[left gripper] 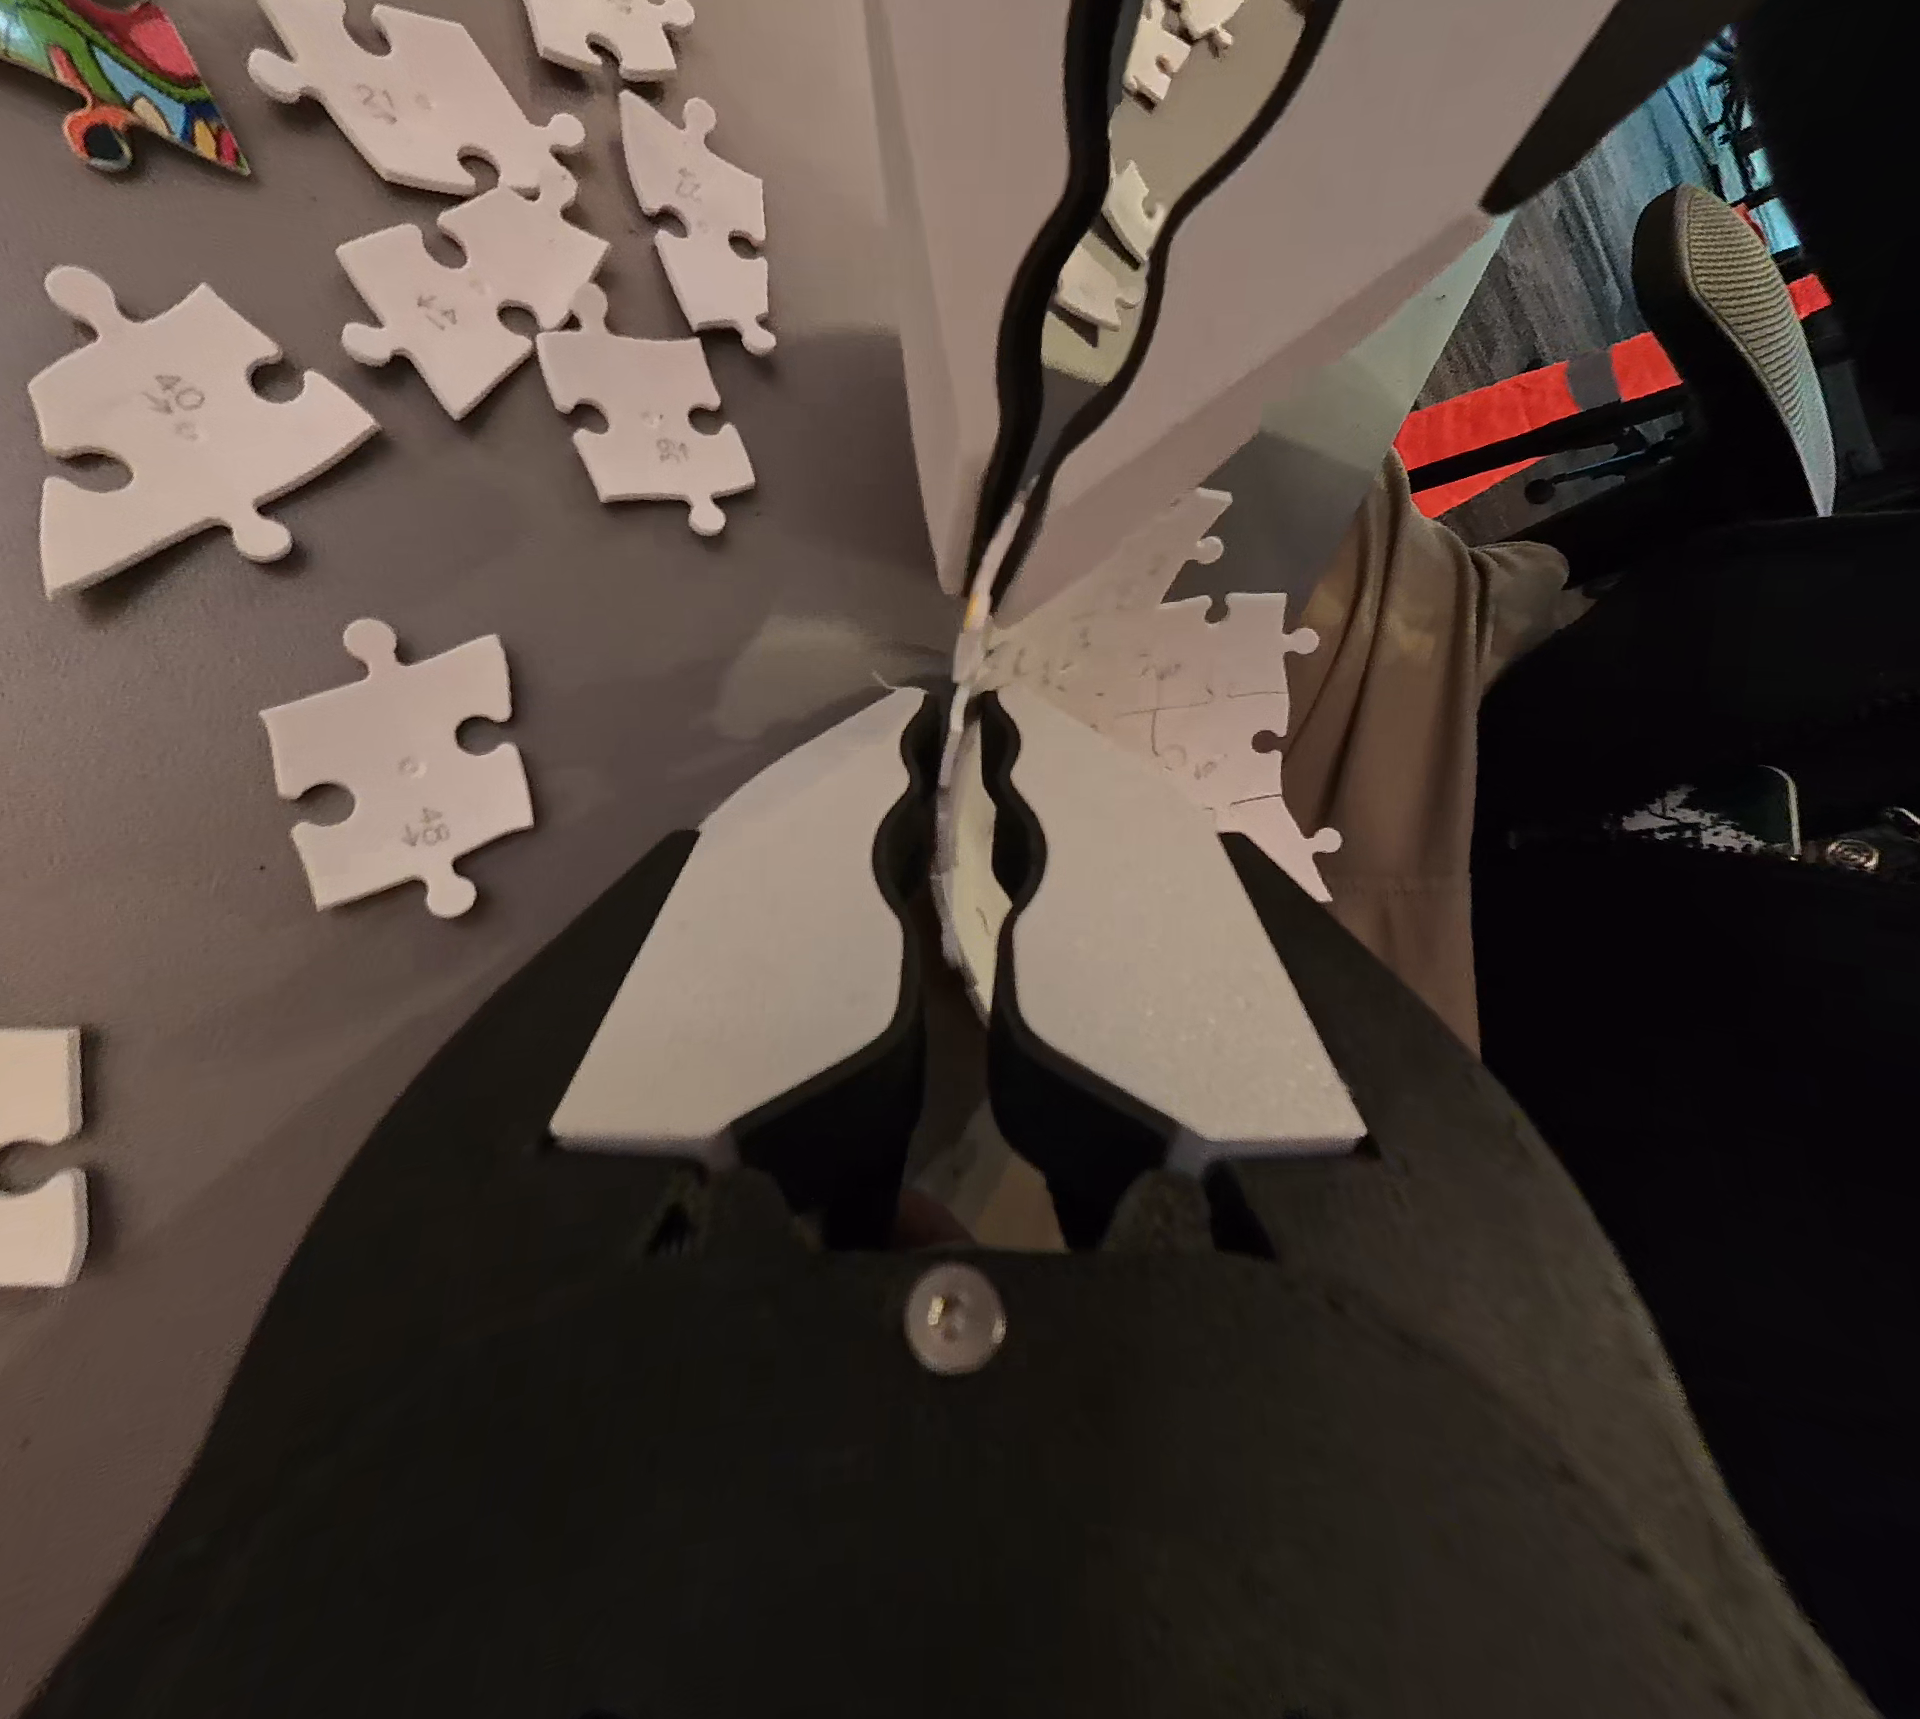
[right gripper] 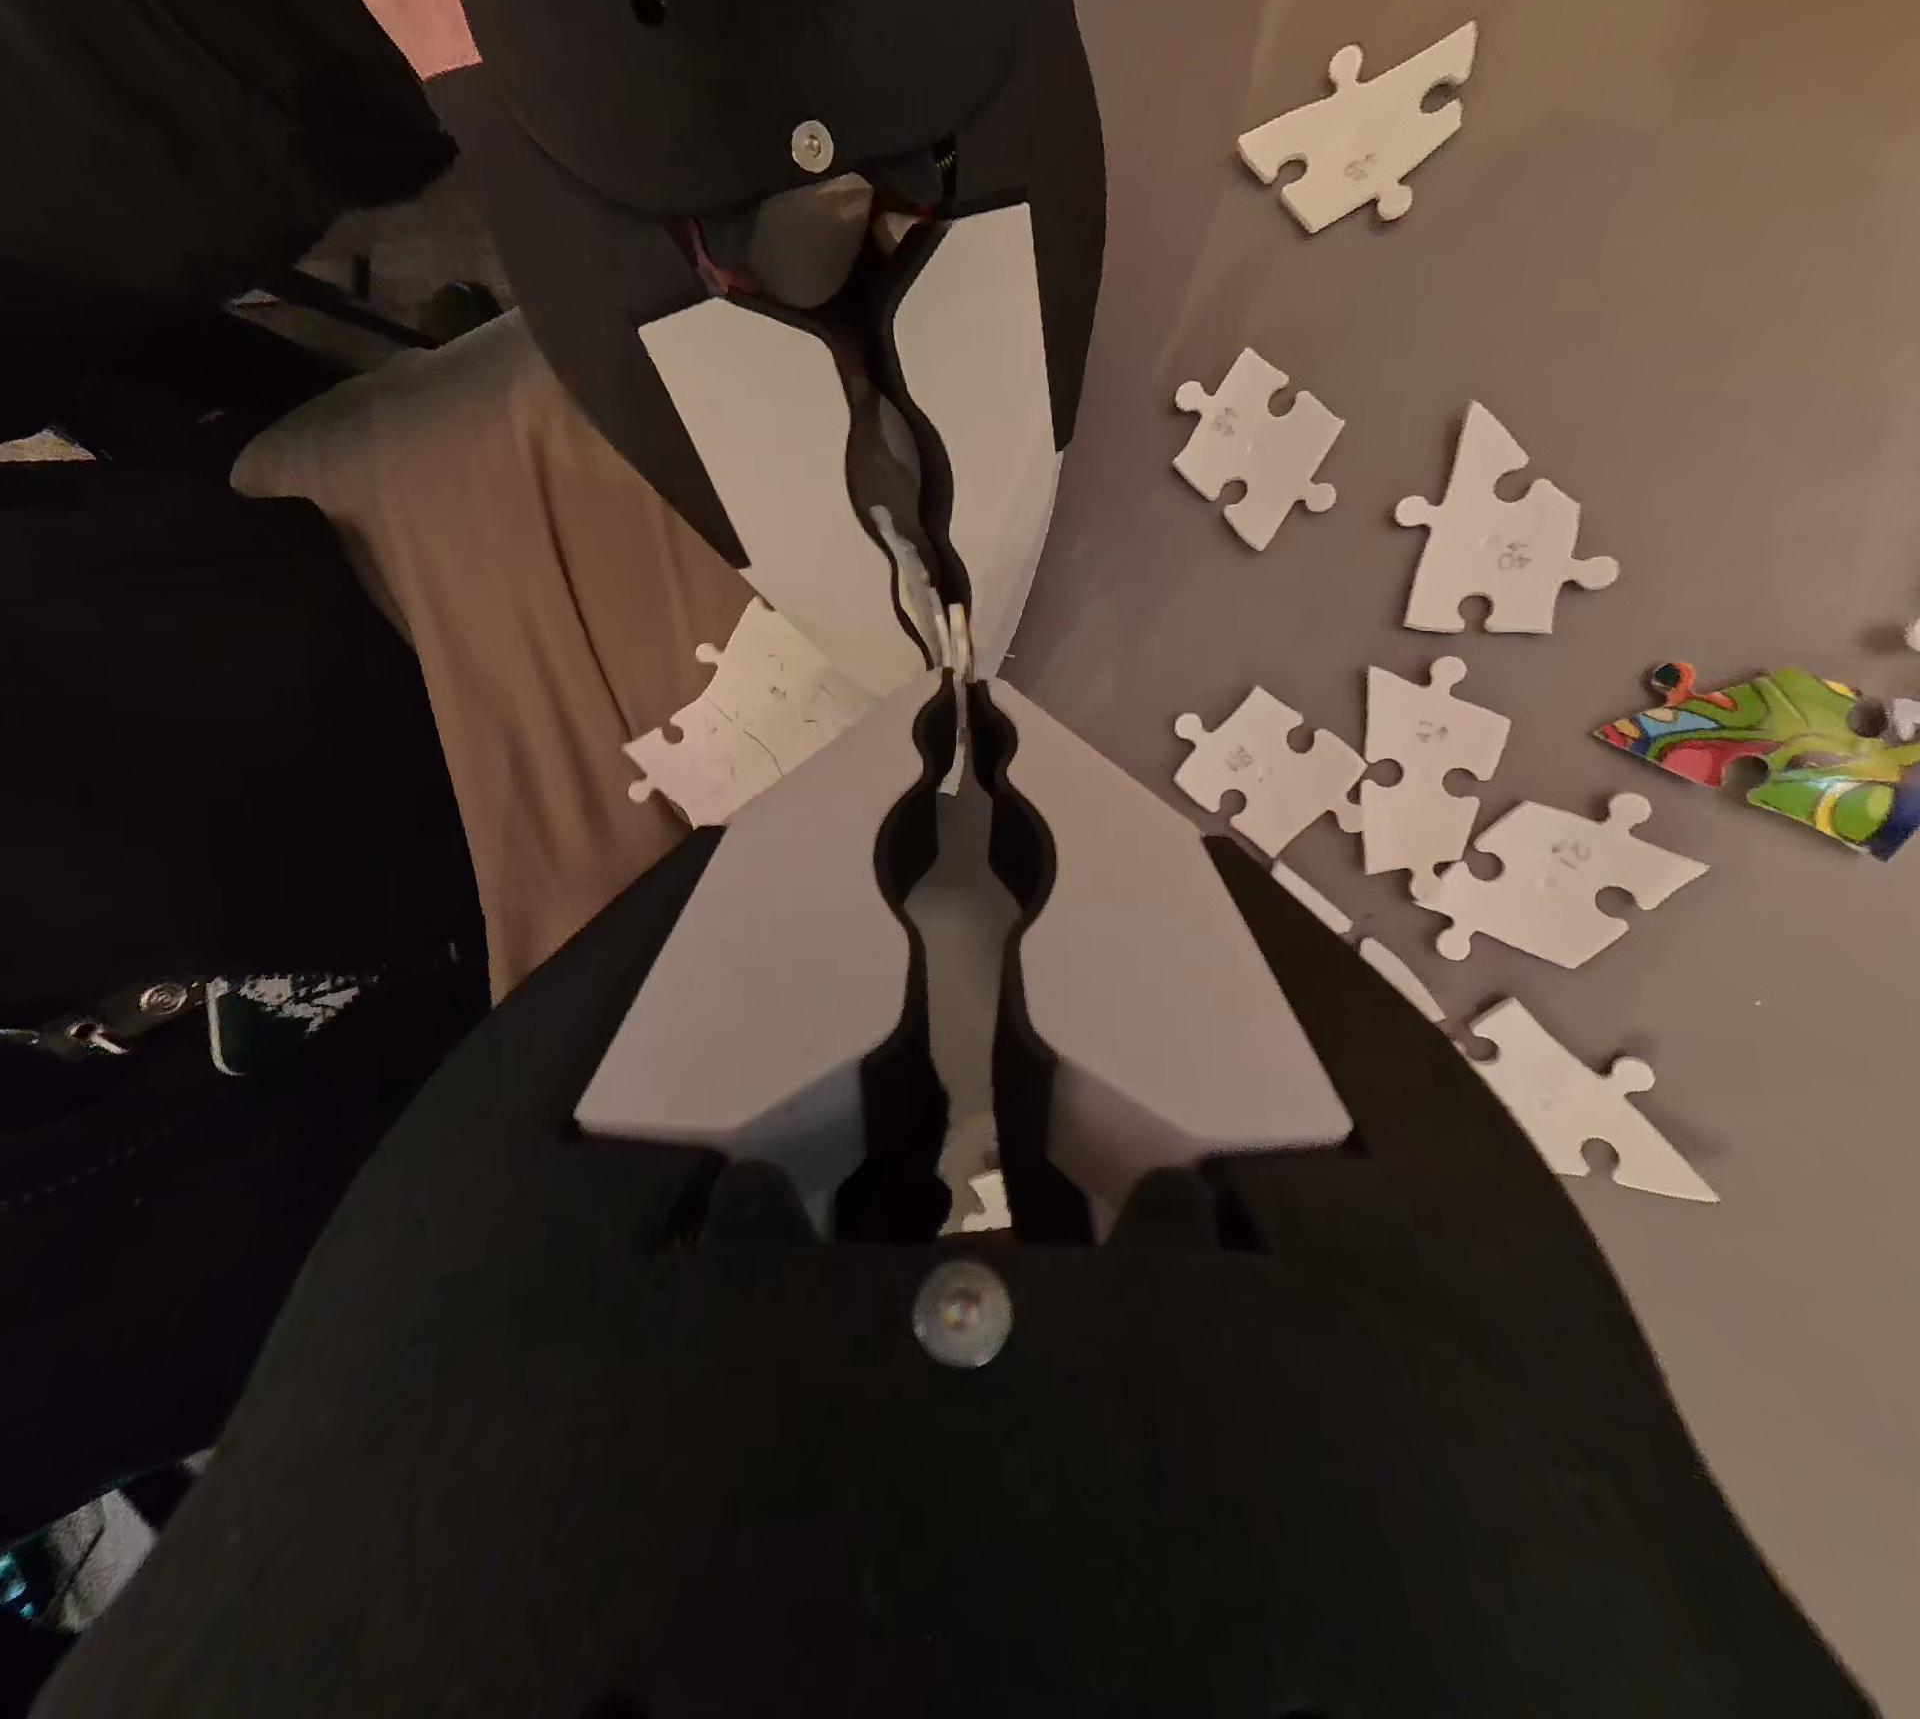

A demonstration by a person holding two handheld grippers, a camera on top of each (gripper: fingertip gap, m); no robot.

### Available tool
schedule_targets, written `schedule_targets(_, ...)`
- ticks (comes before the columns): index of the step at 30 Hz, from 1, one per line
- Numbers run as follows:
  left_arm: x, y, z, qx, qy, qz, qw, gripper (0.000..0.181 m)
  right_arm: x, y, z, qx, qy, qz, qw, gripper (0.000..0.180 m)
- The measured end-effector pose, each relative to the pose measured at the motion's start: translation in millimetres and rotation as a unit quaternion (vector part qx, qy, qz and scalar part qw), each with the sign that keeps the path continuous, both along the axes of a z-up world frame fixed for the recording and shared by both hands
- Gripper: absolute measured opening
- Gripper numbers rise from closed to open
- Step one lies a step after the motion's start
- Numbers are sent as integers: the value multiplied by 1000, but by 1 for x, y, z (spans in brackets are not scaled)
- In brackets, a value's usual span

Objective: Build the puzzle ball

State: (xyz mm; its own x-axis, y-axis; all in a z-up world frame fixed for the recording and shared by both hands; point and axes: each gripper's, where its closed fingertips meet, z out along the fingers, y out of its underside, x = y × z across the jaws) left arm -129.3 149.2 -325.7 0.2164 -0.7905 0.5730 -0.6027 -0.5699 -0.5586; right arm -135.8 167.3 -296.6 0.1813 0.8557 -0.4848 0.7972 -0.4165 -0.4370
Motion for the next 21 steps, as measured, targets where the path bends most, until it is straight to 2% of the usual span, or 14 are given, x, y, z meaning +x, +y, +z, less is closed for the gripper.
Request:
schedule_targets(6,0,2,0,-4,-5,3,1000,5,-6,3,12,23,34,1,999,0)
schedule_targets(21,2,1,0,-11,-15,0,1000,4,-2,-3,-5,71,-27,39,996,0)
